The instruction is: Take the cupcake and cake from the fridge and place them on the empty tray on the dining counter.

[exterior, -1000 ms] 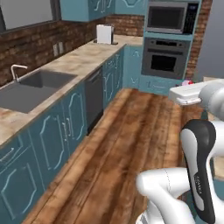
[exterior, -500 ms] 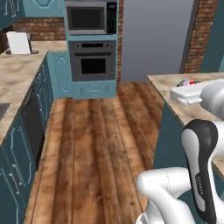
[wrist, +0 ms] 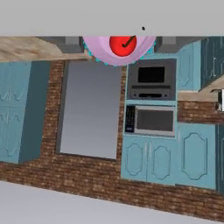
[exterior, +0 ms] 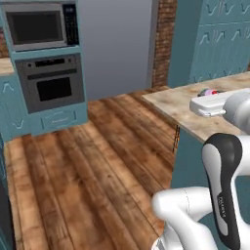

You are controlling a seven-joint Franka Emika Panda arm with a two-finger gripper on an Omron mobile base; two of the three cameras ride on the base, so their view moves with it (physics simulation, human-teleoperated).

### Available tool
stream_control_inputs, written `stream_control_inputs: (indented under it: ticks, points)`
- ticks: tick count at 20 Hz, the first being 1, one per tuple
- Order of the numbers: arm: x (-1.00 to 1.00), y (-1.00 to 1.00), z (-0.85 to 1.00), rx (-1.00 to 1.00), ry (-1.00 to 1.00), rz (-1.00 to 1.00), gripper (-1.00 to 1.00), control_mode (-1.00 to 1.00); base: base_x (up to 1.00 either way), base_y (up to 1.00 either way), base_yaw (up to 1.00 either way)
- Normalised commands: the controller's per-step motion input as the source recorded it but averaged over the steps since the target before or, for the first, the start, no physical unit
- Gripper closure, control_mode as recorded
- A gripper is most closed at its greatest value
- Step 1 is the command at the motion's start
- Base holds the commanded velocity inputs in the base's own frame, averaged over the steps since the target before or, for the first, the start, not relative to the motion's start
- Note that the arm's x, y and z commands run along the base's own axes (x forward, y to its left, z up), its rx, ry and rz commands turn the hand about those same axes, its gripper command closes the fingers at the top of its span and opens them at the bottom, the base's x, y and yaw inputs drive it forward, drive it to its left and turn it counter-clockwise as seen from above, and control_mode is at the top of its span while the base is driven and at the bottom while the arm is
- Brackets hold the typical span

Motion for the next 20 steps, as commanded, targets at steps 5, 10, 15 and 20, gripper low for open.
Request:
stream_control_inputs:
  ticks: [5,10,15,20]
  points:
    - [0.00,0.00,0.00,0.00,0.00,0.00,1.00,1.00,1.00,0.81,-0.44]
    - [0.00,0.00,0.00,0.00,0.00,0.00,1.00,1.00,1.00,0.82,-0.43]
    - [0.00,0.00,0.00,0.00,0.00,0.00,1.00,1.00,1.00,0.93,-0.45]
    - [0.00,0.00,0.00,0.00,0.00,0.00,1.00,1.00,1.00,0.98,-0.50]
